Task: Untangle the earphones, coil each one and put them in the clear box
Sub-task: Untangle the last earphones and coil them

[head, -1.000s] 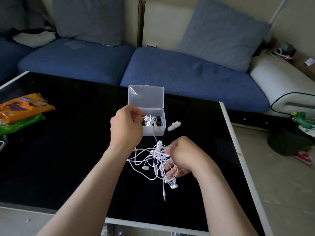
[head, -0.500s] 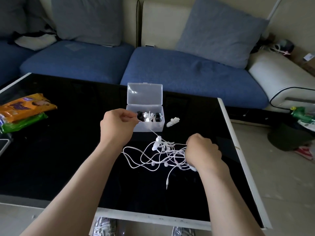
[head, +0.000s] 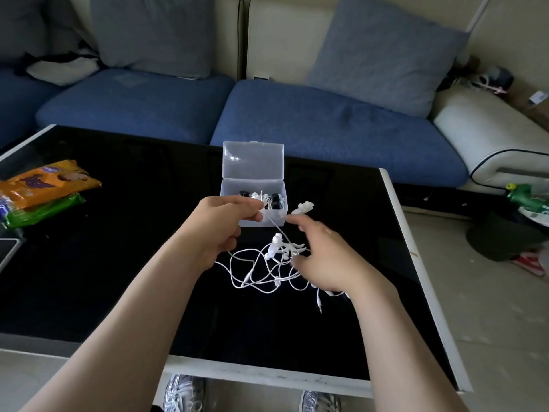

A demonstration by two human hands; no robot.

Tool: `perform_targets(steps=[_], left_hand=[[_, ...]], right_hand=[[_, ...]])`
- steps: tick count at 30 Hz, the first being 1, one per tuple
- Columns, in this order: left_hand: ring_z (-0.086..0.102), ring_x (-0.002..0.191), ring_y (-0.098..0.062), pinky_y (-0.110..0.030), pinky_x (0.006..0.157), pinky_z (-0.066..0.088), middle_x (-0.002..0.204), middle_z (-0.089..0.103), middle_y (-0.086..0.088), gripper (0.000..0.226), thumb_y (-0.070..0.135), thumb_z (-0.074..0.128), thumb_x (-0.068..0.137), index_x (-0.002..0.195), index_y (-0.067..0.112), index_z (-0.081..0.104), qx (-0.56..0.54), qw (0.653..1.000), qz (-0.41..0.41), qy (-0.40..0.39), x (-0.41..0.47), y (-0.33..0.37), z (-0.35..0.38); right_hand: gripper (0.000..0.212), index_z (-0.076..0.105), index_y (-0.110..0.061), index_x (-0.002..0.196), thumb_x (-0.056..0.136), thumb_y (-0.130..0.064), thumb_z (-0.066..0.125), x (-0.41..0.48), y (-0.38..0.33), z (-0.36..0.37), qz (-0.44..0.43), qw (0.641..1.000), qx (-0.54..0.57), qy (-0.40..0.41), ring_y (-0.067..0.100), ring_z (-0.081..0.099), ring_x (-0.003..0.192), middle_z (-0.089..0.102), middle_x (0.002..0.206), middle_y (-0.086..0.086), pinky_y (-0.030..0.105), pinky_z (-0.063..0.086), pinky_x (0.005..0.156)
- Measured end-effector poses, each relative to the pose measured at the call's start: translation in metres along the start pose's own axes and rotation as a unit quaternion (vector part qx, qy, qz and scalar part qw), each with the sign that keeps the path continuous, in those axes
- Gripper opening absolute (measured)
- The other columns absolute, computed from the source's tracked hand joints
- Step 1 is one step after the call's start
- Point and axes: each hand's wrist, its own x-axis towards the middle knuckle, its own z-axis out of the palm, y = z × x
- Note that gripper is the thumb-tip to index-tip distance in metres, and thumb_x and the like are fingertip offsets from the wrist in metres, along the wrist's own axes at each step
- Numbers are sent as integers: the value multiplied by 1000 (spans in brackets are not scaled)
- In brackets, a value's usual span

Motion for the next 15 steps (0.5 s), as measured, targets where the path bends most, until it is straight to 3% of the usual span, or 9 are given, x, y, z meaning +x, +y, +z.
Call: perform_targets(steps=[2, 4, 7, 9, 10, 12, 15], left_hand=[[36, 53, -9, -20, 44, 32, 92, 79, 1, 11, 22, 74, 96, 103, 20, 82, -10, 1000, 3, -22, 0, 3, 2], [38, 55, -10, -22, 49, 35, 90, 78, -1, 12, 21, 74, 96, 105, 19, 82, -24, 999, 8, -27, -1, 4, 5], [63, 69, -16, -33, 71, 56, 81, 73, -4, 16, 10, 64, 99, 105, 15, 78, -109, 994, 20, 4, 1, 6, 10], [78, 88, -25, -46, 88, 59, 74, 64, -4, 13, 7, 59, 102, 105, 12, 71, -208, 978, 20, 15, 1, 9, 13], [79, 89, -29, -48, 88, 62, 70, 59, -5, 10, 6, 56, 103, 104, 10, 66, -265, 964, 20, 16, 0, 12, 15], [76, 70, -25, -45, 74, 65, 65, 51, -5, 8, 4, 54, 104, 101, 6, 61, -352, 935, 19, 32, 1, 15, 18], [53, 54, -14, -29, 53, 51, 64, 50, -1, 21, 2, 47, 101, 101, 12, 66, -260, 957, 54, 115, 1, 13, 18]], right_hand=[[50, 56, -41, 143, 97, -25, 69, 2, -1, 4, -32, 999, 27, -27, 13, 66, 104, 58, 139, -12, 22, 54, 78], [12, 72, -35, 111, 100, -34, 67, 7, 2, 9, -26, 999, 15, -33, 9, 65, 84, 67, 116, -15, 19, 47, 62], [18, 71, -29, 88, 103, -33, 61, 15, 11, 14, 21, 999, -37, -19, 30, 66, 107, 68, 115, -2, 35, 53, 86], [21, 73, -31, 97, 100, -19, 57, 17, 16, 15, 59, 993, -101, -9, 34, 55, 120, 63, 124, 2, 40, 48, 99], [26, 74, -31, 103, 98, -15, 55, 17, 18, 15, 75, 990, -121, -2, 35, 53, 122, 61, 127, 3, 41, 47, 102], [28, 75, -30, 103, 94, -12, 55, 17, 23, 14, 94, 990, -107, 16, 33, 61, 114, 64, 124, 3, 41, 54, 99], [22, 75, -27, 96, 99, -15, 57, 17, 31, 12, 92, 994, -62, 25, 22, 71, 90, 71, 107, -1, 34, 61, 77]])
